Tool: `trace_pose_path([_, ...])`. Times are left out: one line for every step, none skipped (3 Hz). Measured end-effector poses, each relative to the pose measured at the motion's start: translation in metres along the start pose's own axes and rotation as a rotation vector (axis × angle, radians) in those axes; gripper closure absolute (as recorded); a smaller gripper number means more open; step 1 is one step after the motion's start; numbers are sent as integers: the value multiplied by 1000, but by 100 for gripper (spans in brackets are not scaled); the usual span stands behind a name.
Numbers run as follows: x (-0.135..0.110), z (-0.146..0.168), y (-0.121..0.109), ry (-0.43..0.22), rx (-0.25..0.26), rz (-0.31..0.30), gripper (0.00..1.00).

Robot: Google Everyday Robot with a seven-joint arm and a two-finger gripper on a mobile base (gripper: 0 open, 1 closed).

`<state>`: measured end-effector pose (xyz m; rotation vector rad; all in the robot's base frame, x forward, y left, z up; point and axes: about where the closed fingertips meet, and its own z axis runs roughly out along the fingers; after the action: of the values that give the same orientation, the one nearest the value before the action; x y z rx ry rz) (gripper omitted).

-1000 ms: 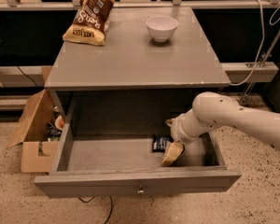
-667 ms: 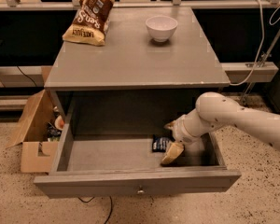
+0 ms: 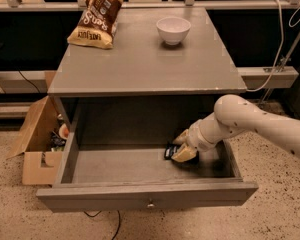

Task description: Pick rxbar blueberry from top drawer and place on counter

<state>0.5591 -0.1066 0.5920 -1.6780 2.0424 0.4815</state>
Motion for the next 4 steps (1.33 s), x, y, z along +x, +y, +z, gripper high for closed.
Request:
trace_pose_path([-27,-38,3,-109,52,-41,99])
trace_pose_path([-45,-113,11,-251,142,-118,100])
trace_pose_path([-54,-193,4,-319,241,-193,100])
trace_pose_path([-54,-192,4,-319,239,-193,100])
